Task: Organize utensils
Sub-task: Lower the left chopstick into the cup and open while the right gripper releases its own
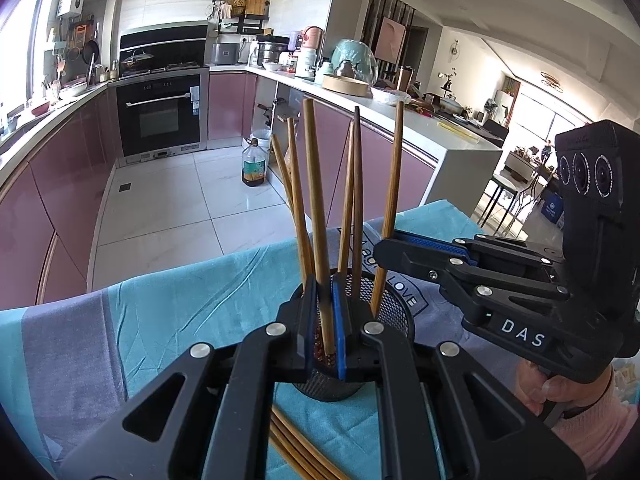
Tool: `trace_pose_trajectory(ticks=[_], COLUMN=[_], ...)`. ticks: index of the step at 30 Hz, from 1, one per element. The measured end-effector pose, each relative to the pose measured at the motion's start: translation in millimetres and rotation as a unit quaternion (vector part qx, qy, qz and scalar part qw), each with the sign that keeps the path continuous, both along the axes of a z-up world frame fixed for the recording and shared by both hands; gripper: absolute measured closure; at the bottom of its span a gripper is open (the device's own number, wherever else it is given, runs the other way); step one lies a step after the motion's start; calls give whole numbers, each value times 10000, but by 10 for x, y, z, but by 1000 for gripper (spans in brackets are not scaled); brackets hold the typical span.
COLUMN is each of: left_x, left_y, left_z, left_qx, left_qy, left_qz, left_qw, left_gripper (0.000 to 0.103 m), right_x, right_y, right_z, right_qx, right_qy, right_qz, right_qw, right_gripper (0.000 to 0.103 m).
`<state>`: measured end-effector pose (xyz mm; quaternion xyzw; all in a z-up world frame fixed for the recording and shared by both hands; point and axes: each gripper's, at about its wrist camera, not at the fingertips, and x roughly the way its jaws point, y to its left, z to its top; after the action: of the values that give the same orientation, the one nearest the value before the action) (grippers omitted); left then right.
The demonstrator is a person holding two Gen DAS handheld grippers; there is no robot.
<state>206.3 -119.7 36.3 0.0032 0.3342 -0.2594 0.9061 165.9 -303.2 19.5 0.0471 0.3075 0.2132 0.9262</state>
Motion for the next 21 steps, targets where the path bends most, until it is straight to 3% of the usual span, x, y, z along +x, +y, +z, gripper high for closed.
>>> trace_pose_trajectory(ticks=[8,15,21], left_x=[79,109,52], left_y=[-8,12,56], left_z=[-86,-104,-128], left_qx=[8,-5,-43], left_qy=[54,16,14], left_qz=[35,85,158], left_qw=[10000,10000,9999], left_gripper=[94,84,70], right_x=[44,42,16], right_y=[-31,-83,-97], right_z=[-45,-60,-75], right_qx=[18,80,93], right_qy=[92,122,133], right_qz=[-82,-177,-175], right_qw=[9999,9997,9997], right_gripper=[96,93,82])
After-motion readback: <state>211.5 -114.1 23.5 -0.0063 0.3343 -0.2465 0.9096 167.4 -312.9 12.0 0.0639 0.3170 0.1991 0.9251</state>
